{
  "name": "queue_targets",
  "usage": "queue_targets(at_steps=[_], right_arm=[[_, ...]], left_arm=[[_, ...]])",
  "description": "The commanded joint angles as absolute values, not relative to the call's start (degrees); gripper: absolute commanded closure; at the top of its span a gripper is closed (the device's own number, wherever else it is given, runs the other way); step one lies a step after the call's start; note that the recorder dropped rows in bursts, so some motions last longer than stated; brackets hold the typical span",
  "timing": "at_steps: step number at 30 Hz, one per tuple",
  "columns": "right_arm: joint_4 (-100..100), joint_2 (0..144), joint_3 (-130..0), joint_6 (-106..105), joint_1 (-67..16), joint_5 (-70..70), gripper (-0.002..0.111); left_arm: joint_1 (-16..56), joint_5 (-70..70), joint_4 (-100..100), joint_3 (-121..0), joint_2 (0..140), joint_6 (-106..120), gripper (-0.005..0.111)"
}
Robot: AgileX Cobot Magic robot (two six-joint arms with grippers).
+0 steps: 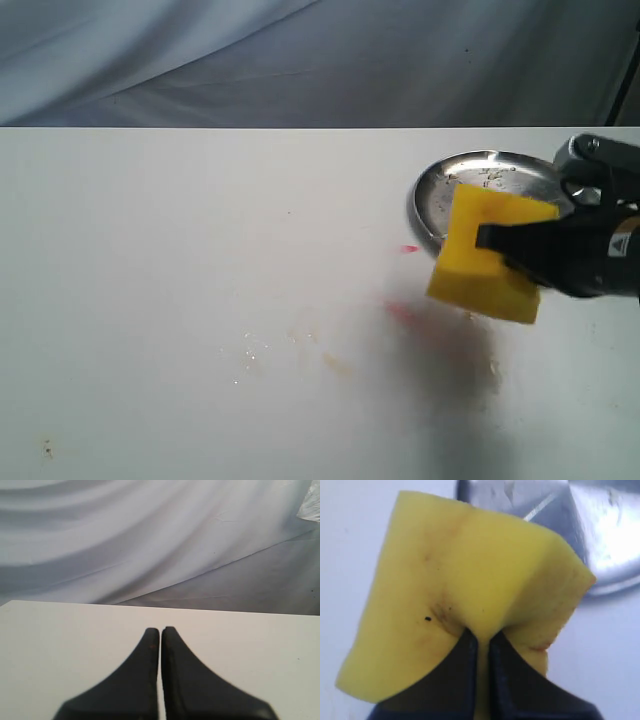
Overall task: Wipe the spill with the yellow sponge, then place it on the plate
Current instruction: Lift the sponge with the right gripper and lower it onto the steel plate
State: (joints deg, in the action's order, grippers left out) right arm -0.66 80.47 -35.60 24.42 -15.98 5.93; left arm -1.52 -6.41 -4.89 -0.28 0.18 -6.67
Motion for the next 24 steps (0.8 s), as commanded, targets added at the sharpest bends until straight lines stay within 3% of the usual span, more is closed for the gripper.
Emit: queue_targets(at_steps=[1, 10, 17, 19, 23, 24], right_arm=[[-1.50, 82.42, -40.79, 24.57, -13.38, 1.38, 0.108], [-1.36, 95.48, -47.44, 24.57, -2.91, -5.00, 0.108], [-0.63, 103.59, -47.44, 26.15, -2.24, -10.30, 0.107], [-0.63, 103.59, -47.44, 25.70, -2.24, -13.23, 0.095], [-0.84, 103.59, -47.44, 25.93, -2.24, -17.88, 0.055], [-0.84, 103.59, -47.44, 26.37, -2.24, -18.38, 0.051]], left_arm=[[-1.16, -6.30, -5.00, 0.00, 0.00, -6.87, 0.104], [-1.16, -6.30, -5.00, 0.00, 0.00, -6.87, 0.104], [-1.16, -6.30, -5.00, 0.00, 0.00, -6.87, 0.104], [-1.16, -6.30, -5.00, 0.00, 0.00, -6.87, 0.104], [-1.16, -6.30, -5.00, 0.00, 0.00, -6.87, 0.104], [-1.16, -6.30, -5.00, 0.00, 0.00, -6.87, 0.104]])
